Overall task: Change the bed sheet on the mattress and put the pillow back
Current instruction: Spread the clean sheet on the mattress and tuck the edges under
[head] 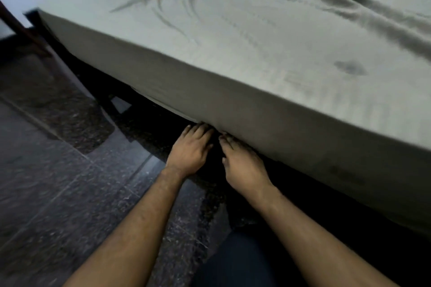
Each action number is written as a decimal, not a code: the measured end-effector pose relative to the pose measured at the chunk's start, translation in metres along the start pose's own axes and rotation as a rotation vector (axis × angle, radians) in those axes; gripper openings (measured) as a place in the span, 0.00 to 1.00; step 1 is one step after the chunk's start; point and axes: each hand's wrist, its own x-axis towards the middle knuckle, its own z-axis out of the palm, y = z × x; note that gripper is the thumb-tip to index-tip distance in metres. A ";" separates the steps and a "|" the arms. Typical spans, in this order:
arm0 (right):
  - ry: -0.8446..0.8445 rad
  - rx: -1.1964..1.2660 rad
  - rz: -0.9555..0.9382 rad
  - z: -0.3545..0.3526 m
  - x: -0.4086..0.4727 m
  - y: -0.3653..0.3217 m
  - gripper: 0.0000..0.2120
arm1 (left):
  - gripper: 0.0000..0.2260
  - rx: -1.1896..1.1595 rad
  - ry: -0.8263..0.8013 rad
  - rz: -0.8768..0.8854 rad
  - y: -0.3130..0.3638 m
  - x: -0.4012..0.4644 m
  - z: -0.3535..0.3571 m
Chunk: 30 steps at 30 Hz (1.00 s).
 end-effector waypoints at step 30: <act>0.040 0.217 -0.060 0.020 0.056 0.005 0.27 | 0.13 0.203 -0.252 -0.284 -0.015 0.066 -0.044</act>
